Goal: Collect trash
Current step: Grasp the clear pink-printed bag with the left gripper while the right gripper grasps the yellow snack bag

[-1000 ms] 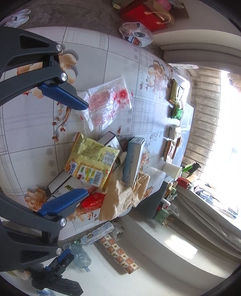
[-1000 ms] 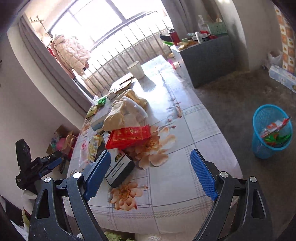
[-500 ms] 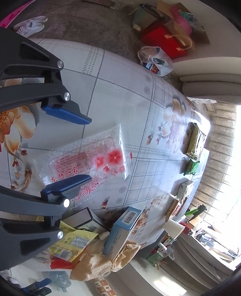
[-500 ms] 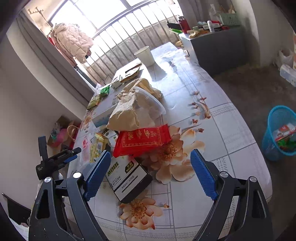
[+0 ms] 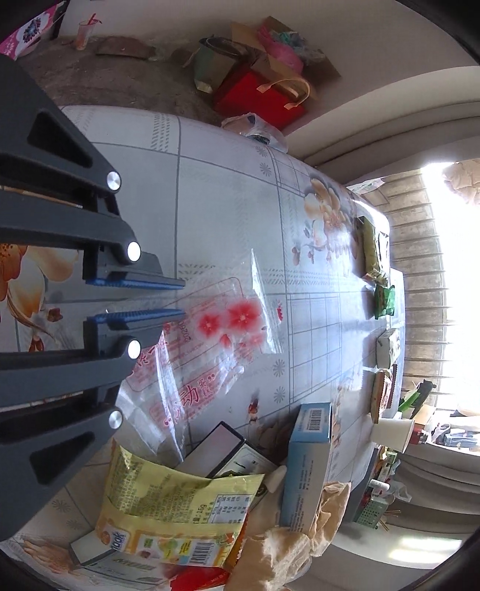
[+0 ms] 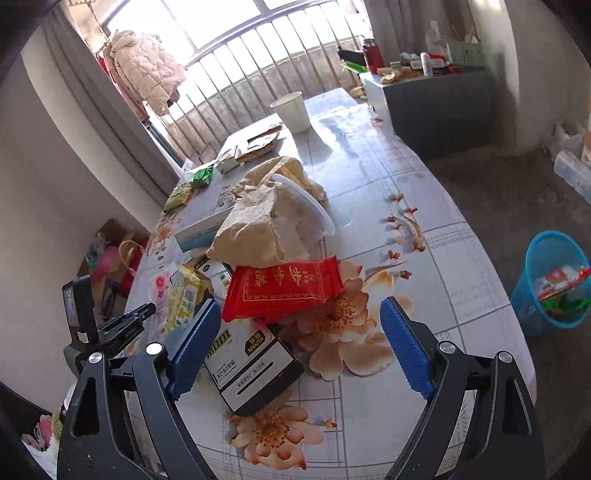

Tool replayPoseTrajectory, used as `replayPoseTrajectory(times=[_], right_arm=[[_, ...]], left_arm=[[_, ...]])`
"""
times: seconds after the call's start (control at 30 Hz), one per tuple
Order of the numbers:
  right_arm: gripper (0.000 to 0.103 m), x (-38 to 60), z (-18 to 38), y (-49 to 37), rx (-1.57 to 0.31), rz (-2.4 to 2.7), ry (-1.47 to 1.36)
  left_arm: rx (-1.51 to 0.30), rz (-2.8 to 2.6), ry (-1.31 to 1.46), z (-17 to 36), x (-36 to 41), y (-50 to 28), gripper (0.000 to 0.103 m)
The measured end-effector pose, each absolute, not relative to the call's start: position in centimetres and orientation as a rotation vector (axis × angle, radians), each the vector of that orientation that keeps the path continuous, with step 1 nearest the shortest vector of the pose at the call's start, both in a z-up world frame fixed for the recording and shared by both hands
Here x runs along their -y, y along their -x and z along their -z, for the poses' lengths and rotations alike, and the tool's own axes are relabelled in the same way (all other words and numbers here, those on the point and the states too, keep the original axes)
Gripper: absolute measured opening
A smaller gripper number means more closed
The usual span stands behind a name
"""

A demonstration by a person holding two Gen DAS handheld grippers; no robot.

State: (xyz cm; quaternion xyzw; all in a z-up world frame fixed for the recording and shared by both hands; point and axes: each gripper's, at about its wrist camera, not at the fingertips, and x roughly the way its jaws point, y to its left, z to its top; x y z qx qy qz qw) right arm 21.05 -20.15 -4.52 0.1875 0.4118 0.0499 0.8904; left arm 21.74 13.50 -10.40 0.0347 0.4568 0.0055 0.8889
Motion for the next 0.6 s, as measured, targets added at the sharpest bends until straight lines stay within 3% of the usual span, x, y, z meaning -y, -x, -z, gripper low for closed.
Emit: replayPoseTrajectory(times=[0.23, 0.47, 0.6], right_arm=[[0.084, 16.4, 2.6, -21.6, -0.811, -0.231, -0.315], [0.084, 10.8, 4.8, -24.4, -0.9, -0.347, -0.281], [0.077, 9.7, 6.7, -26.0, -0.961, -0.314, -0.31]], left_arm=[[-0.888, -0.003, -0.047, 8.8, -14.8, -20.4, 0.003], [-0.857, -0.046, -0.039, 8.0, -16.9, -18.9, 0.003], [-0.879, -0.053, -0.003, 8.7, -17.8, -18.4, 0.003]])
